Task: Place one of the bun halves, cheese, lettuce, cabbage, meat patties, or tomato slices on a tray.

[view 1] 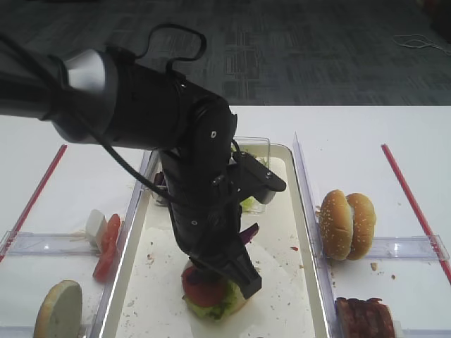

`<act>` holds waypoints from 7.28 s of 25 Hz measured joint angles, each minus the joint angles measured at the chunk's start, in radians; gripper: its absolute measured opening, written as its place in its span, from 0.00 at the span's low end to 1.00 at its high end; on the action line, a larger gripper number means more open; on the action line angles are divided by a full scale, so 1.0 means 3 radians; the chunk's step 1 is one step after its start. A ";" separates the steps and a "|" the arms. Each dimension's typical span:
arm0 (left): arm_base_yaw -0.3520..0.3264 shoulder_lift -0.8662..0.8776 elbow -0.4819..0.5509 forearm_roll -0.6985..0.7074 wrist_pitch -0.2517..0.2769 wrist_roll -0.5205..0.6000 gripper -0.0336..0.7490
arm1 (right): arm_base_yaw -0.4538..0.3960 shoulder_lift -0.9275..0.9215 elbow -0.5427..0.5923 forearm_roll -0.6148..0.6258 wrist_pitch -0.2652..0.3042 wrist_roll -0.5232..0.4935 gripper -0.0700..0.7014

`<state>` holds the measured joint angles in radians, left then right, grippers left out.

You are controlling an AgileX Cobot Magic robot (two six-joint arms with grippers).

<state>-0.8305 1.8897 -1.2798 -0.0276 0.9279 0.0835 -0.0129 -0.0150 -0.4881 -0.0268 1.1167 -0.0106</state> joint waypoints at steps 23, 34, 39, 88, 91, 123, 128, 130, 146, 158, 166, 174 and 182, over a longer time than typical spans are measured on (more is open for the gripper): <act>0.0084 0.0015 0.0000 -0.0287 0.0123 0.0101 0.41 | 0.0000 0.0000 0.0000 0.0000 0.0000 0.0000 0.90; 0.0084 -0.0121 0.0000 -0.0179 0.0135 0.0069 0.67 | 0.0000 0.0000 0.0000 0.0000 0.0000 -0.0006 0.90; 0.0084 -0.0177 0.0000 -0.0179 0.0138 0.0069 0.71 | 0.0000 0.0000 0.0000 0.0000 0.0000 -0.0006 0.90; 0.2835 -0.0645 0.0000 0.0227 0.0393 -0.0106 0.72 | 0.0000 0.0000 0.0000 0.0000 0.0007 -0.0013 0.90; 0.2835 -0.0661 0.0041 0.0221 0.0456 -0.0106 0.72 | 0.0000 0.0000 0.0000 0.0000 0.0007 -0.0013 0.90; 0.2835 -0.4108 0.2598 0.0035 0.0769 -0.0198 0.71 | 0.0000 0.0000 0.0000 0.0000 0.0007 -0.0007 0.90; 0.2835 -0.4638 0.2626 -0.0005 0.0757 -0.0203 0.70 | 0.0000 0.0000 0.0000 0.0000 0.0007 -0.0007 0.90; 0.2835 -0.4797 0.2626 -0.0005 0.0757 -0.0203 0.70 | 0.0000 0.0000 0.0000 0.0000 0.0007 -0.0007 0.90; 0.2835 -0.6335 0.2626 -0.0011 0.0829 -0.0198 0.70 | 0.0000 0.0000 0.0000 0.0000 0.0007 -0.0007 0.90; 0.2835 -0.6347 0.2626 -0.0011 0.0829 -0.0198 0.68 | 0.0000 0.0000 0.0000 0.0000 0.0007 -0.0007 0.90; 0.2835 -0.6347 0.2626 -0.0011 0.0829 -0.0198 0.67 | 0.0000 0.0000 0.0000 0.0000 0.0007 0.0004 0.90; 0.2835 -0.6347 0.2626 -0.0011 0.0829 -0.0198 0.67 | 0.0000 0.0000 0.0000 0.0000 0.0000 0.0004 0.90; 0.2835 -0.6347 0.2626 -0.0011 0.0829 -0.0198 0.67 | 0.0000 0.0000 0.0000 0.0000 0.0000 0.0004 0.90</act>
<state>0.0201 -0.0145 -0.4920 -0.0309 1.1767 0.0242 -0.0129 -0.0150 -0.4881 -0.0268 1.1168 -0.0093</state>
